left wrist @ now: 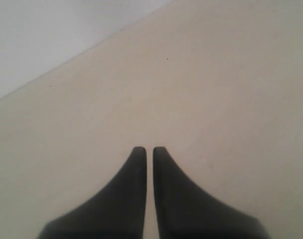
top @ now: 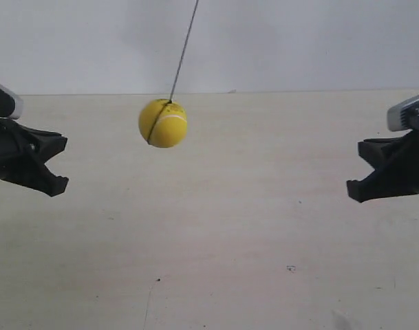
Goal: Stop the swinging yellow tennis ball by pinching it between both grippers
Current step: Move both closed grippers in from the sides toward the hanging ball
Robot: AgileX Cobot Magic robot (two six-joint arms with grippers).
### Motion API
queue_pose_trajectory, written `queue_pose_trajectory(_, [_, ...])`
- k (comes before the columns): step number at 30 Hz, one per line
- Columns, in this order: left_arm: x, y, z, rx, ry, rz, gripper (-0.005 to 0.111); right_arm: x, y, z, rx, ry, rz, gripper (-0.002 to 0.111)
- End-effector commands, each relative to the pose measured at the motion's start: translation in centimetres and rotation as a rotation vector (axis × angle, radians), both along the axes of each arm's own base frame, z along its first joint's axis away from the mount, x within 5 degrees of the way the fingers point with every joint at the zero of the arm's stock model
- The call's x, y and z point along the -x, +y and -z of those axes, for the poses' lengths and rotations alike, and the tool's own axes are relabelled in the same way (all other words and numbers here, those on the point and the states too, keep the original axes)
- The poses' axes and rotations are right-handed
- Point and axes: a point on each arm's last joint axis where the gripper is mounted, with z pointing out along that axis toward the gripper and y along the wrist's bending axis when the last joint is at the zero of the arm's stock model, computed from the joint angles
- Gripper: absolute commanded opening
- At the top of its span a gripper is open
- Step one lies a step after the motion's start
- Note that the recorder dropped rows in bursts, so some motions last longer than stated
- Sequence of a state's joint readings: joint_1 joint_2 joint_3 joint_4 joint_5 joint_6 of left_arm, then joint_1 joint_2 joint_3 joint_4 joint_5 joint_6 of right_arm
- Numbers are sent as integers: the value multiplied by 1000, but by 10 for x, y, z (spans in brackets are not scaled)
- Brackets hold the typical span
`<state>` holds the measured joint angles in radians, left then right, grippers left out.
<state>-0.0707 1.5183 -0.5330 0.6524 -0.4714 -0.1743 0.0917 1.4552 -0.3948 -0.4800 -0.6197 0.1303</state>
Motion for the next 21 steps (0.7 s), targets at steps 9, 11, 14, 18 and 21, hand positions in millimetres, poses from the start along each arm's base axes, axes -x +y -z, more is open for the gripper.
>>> queue_pose_trajectory(9, [-12,-37,-27,63,-14,505,5,-44,24,13,10,33,-264,0])
queue_pose_trajectory(11, [-10,-40,-29,91,-22,543,5,-43,25,12,-4,27,-282,0])
queue_pose_trajectory(14, [-9,-41,-29,110,-14,555,5,-41,27,13,-7,47,-307,0])
queue_pose_trajectory(18, [-8,-46,-22,157,3,617,5,-37,31,13,-31,68,-357,0])
queue_pose_trajectory(21, [-9,-47,-16,152,7,643,5,-36,32,14,-37,68,-379,0])
